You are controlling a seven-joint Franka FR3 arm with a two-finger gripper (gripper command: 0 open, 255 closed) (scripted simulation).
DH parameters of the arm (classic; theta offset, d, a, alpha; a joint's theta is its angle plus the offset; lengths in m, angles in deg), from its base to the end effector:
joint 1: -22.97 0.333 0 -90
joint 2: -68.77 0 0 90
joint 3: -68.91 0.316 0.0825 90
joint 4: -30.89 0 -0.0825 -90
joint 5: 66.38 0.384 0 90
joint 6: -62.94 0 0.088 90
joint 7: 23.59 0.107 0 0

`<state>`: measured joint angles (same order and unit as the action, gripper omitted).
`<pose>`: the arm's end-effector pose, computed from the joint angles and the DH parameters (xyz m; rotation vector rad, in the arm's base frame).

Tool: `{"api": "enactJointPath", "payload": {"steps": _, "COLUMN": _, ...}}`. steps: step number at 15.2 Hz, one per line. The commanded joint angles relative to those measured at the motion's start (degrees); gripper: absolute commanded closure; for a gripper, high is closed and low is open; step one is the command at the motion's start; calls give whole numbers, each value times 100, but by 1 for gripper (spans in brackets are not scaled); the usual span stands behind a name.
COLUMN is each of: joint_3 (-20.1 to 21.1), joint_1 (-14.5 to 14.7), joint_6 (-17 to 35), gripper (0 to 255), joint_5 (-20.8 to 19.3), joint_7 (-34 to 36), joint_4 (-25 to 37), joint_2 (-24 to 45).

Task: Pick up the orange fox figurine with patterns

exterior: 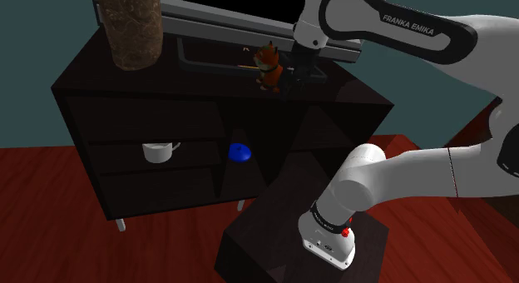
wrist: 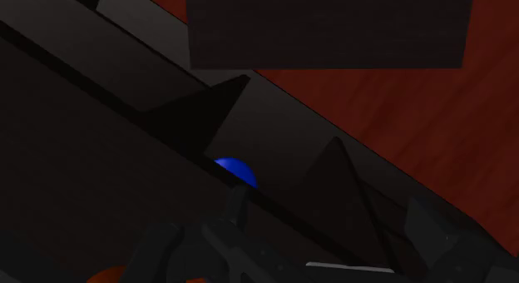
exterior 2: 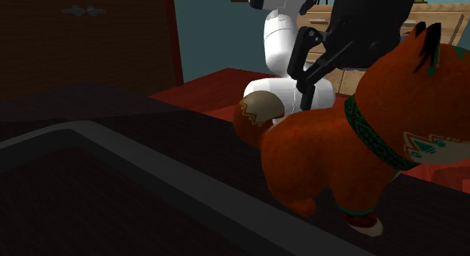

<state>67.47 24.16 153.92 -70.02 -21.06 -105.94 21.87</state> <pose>0.2996 -0.0103 0.5868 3.0961 -0.0623 0.0298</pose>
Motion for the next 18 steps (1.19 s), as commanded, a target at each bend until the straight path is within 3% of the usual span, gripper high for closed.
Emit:
{"api": "enactJointPath", "payload": {"steps": 1, "joint_3": 0, "joint_1": 0, "joint_6": 0, "gripper": 0, "joint_5": 0, "joint_7": 0, "joint_4": 0, "joint_2": 0}}
{"api": "enactJointPath", "payload": {"steps": 8, "joint_3": -1360, "joint_1": 607, "joint_6": -367, "gripper": 0, "joint_5": -626, "joint_7": -3032, "joint_4": 1132, "joint_2": 611}}
{"api": "enactJointPath", "payload": {"steps": 13, "joint_3": -2285, "joint_1": 1201, "joint_6": -638, "gripper": 0, "joint_5": -747, "joint_7": -5227, "joint_4": 2358, "joint_2": 1476}}
{"api": "enactJointPath", "payload": {"steps": 18, "joint_3": -2325, "joint_1": 1183, "joint_6": -355, "gripper": 0, "joint_5": -793, "joint_7": -5238, "joint_4": 1987, "joint_2": 1384}}
